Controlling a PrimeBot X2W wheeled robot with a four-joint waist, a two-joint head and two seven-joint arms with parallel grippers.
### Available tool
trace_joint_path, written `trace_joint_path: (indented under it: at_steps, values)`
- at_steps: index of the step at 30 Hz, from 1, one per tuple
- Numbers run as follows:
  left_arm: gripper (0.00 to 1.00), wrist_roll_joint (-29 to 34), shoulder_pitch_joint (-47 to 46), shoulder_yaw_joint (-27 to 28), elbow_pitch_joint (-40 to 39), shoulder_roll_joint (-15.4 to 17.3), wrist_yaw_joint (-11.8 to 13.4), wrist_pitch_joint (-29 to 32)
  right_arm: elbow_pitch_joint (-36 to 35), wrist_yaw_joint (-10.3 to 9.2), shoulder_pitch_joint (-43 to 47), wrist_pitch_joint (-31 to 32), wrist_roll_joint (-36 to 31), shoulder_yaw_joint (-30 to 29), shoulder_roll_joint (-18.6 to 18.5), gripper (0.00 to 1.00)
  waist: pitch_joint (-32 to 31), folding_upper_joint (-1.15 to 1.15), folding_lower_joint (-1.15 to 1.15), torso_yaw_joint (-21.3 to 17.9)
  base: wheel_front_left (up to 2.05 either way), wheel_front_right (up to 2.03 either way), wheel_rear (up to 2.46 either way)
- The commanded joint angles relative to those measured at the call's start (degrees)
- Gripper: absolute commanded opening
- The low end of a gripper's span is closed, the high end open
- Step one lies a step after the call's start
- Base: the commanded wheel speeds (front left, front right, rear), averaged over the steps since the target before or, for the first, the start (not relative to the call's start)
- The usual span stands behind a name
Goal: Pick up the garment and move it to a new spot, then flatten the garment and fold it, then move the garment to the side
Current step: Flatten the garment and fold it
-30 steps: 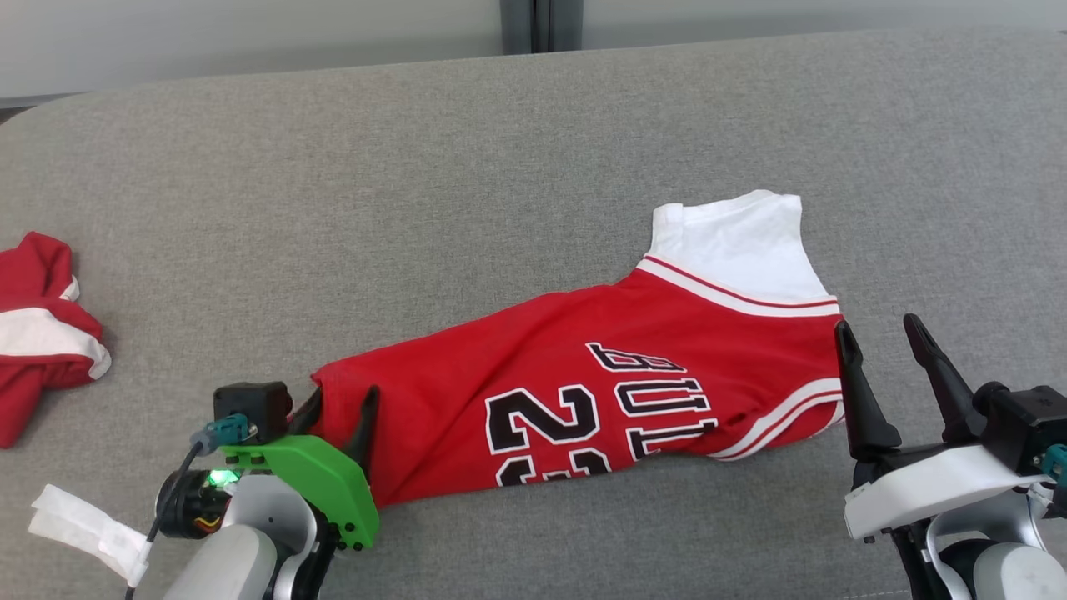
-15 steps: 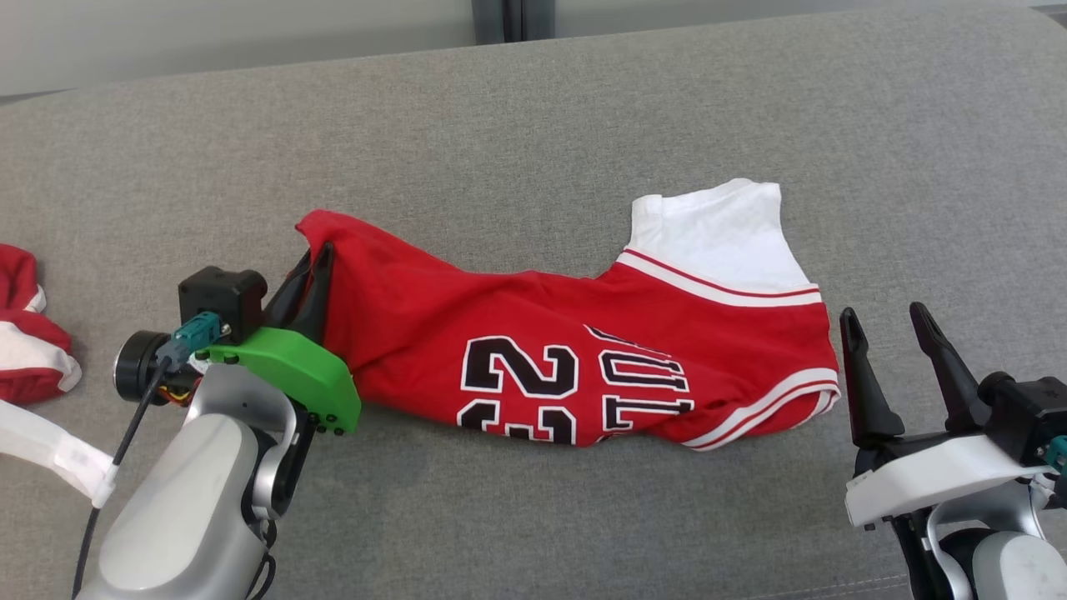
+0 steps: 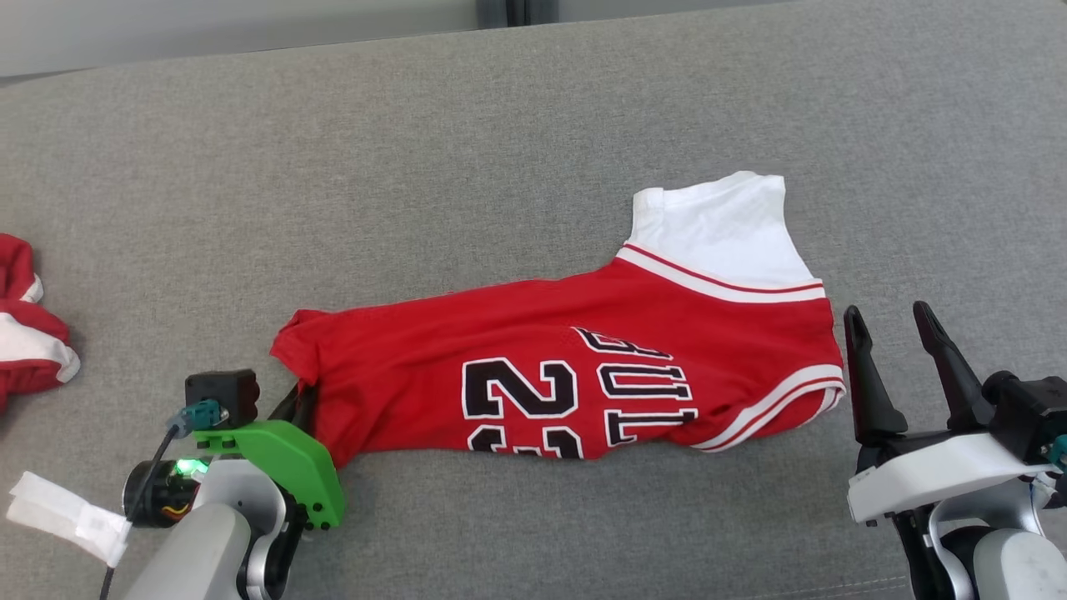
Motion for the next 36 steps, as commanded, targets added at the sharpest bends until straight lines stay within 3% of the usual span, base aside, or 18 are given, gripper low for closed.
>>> trace_joint_path:
  at_steps: [1, 5, 6, 12, 16, 23, 36]
  values:
    - [0.0, -0.3, 2.18, 0.29, 0.38, 0.88, 0.75, 0.01, -0.07, 0.0, -0.69, -0.27, -0.07, -0.19, -0.04, 1.0, -0.05, 0.0, 0.0, 0.39, 0.0, 0.0, 0.0]
    - [0.02, 0.2, 5.1, 0.48, -1.16, 1.59, 1.6, -2.05, 0.05, 0.0, -0.87, -0.5, -0.24, -0.38, -0.03, 1.0, -0.46, 0.0, 0.0, 0.68, 0.0, 0.0, 0.0]
    - [1.0, 0.55, 5.7, 0.75, -1.72, 1.75, 2.1, -3.25, 0.02, 0.0, -0.86, -0.62, -0.27, -0.37, -0.02, 1.0, -0.69, 0.0, 0.0, 0.73, 0.0, 0.0, 0.0]
    - [1.0, 2.54, 8.7, 3.16, -6.62, 0.84, 5.44, -14.47, -1.17, 0.0, -0.04, -0.58, -0.81, -0.53, -0.01, 1.0, -2.5, 0.0, 0.0, 1.11, 0.0, 0.0, 0.0]
    - [1.0, 4.49, 10.33, 5.03, -11.75, 0.56, 8.0, -17.36, -2.23, 0.0, 0.74, -0.03, -1.27, -0.96, -0.33, 1.0, -3.94, 0.0, 0.0, 1.56, 0.0, 0.0, 0.0]
    - [1.0, 9.05, 12.87, 5.83, -23.06, 1.62, 10.68, -18.15, -3.46, 0.0, 1.31, 1.02, -1.49, -0.35, -1.23, 1.0, -6.18, 0.0, 0.0, 1.6, 0.0, 0.0, 0.0]
    - [1.0, 9.05, 15.78, 5.16, -27.48, 3.65, 11.62, -15.59, -3.97, 0.0, 2.2, 1.66, -1.0, 0.01, -1.49, 1.0, -7.33, 0.0, 0.0, 1.27, 0.0, 0.0, 0.0]
